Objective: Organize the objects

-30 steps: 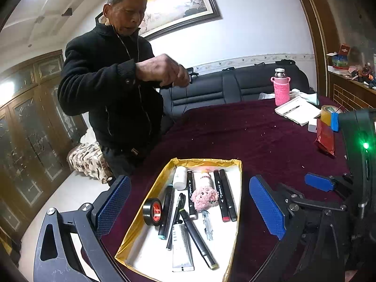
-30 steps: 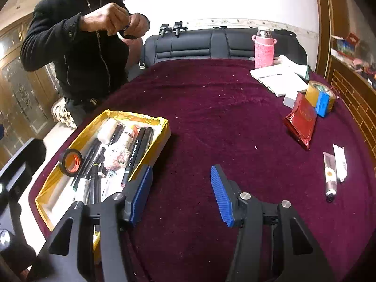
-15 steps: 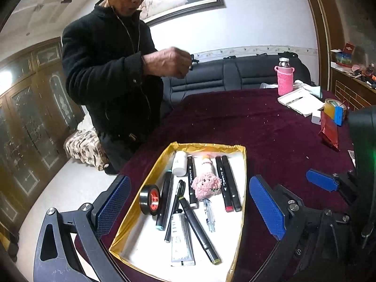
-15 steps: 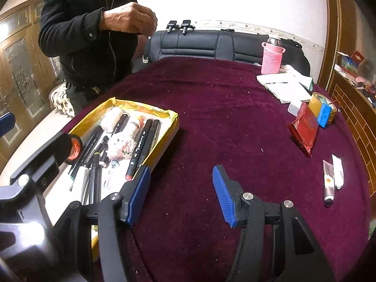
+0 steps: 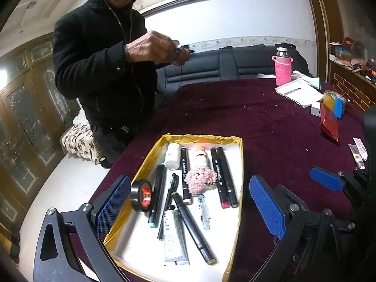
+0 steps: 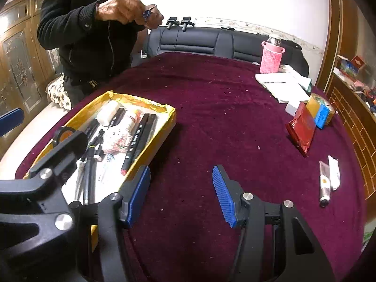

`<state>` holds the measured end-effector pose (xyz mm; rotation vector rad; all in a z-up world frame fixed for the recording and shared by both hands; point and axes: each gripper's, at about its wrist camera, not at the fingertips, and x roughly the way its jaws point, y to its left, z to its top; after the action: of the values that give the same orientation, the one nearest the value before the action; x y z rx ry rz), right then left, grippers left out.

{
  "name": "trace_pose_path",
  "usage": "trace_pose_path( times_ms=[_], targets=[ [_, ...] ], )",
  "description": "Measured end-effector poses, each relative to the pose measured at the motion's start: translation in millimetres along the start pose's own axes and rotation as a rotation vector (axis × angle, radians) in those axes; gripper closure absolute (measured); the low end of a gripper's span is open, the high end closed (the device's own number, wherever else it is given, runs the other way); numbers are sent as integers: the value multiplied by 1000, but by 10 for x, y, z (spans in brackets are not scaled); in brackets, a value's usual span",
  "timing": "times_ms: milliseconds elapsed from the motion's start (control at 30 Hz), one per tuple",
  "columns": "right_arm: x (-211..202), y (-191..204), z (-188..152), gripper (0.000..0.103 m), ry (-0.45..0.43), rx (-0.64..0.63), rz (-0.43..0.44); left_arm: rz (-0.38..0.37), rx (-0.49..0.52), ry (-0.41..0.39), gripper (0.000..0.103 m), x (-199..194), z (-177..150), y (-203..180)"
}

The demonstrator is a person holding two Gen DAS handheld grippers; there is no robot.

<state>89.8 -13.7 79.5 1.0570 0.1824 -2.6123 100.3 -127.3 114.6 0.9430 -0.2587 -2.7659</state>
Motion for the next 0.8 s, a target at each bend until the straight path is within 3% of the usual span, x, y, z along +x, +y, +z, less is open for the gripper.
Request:
trace_pose_path(
  times_ms=[567,733,800],
  targets=[
    [71,-523,-6,49,17,76,-15,-25,108,-6,4,30,209,-537],
    [-8,-888,-43,49,12,110,-51,-93,127,8,4,23,309,-766],
    [-74,-1119,-53,49,7,129,-87,-157,125,17,4,21,374,-869]
  ],
)
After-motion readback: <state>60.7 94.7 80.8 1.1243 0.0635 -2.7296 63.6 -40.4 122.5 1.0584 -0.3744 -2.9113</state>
